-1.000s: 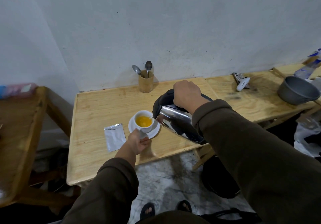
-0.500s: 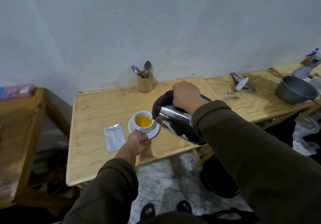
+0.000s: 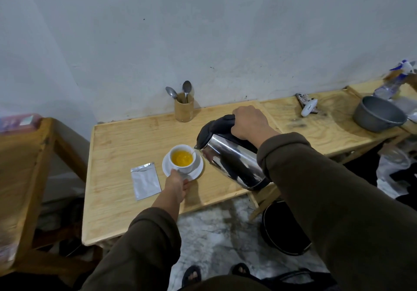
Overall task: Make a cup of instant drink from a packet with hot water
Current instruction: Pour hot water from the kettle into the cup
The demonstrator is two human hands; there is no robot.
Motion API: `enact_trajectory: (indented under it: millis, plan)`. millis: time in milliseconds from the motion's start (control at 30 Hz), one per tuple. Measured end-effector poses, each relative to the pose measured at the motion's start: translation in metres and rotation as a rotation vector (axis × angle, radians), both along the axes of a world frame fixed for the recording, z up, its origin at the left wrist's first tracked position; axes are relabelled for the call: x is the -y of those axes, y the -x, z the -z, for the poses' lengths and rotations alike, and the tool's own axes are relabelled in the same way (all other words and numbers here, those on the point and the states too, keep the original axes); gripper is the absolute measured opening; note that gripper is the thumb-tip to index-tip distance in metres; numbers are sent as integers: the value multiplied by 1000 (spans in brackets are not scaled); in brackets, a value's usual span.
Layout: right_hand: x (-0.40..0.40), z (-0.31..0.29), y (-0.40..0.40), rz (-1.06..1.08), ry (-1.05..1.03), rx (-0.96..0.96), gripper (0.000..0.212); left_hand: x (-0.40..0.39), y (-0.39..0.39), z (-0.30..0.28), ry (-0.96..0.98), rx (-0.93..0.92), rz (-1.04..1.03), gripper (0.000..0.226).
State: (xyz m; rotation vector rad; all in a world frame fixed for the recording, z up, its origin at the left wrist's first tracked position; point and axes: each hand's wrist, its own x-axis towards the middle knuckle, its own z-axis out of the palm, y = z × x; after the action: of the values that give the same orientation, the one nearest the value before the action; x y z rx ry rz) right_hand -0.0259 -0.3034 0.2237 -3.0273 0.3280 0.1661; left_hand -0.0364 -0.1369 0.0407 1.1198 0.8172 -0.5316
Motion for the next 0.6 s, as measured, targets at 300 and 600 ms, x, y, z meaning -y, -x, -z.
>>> enact_trajectory:
  millis: [300, 600]
  plan:
    - [78, 9, 24, 306, -334, 224, 24, 38, 14, -5, -424, 22, -127, 56]
    - [143, 22, 50, 692, -651, 498, 24, 77, 34, 3, -1081, 309, 574, 37]
